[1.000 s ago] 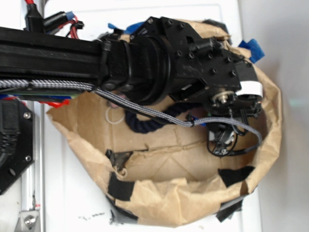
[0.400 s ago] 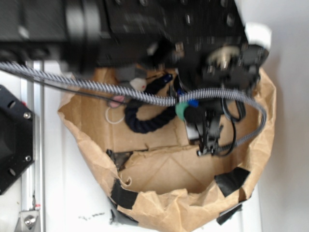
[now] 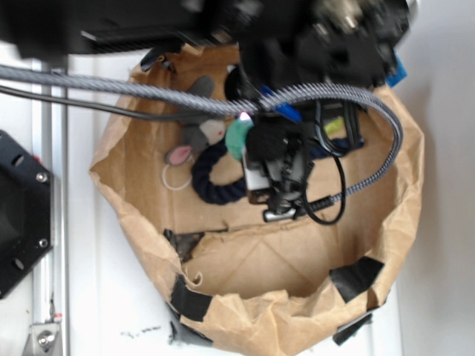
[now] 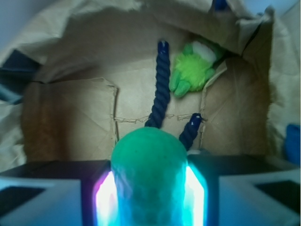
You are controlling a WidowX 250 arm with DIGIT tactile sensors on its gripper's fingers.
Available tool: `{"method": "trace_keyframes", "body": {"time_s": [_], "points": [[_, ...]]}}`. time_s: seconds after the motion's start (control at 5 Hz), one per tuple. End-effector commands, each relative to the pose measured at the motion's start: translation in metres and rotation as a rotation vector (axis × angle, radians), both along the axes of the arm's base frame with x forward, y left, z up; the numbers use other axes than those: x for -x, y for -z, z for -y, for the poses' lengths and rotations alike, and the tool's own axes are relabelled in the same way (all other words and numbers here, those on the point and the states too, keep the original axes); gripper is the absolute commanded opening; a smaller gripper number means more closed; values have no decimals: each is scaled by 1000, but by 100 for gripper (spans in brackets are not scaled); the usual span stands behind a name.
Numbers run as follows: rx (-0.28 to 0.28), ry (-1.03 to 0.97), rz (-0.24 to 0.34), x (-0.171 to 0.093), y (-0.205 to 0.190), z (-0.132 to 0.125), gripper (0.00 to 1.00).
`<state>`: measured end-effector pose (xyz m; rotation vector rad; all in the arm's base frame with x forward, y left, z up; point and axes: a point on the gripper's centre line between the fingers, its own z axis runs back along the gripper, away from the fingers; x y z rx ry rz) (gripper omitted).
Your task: Grab the green ball.
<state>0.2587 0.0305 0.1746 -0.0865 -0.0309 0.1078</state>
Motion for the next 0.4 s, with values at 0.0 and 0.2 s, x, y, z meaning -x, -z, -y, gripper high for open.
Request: {"method": "trace_keyframes", "body": {"time_s": [0.0, 0.2], "points": [[-3, 18, 68, 2, -13, 2, 0], [-12, 6, 57, 2, -10, 4, 0]]}}
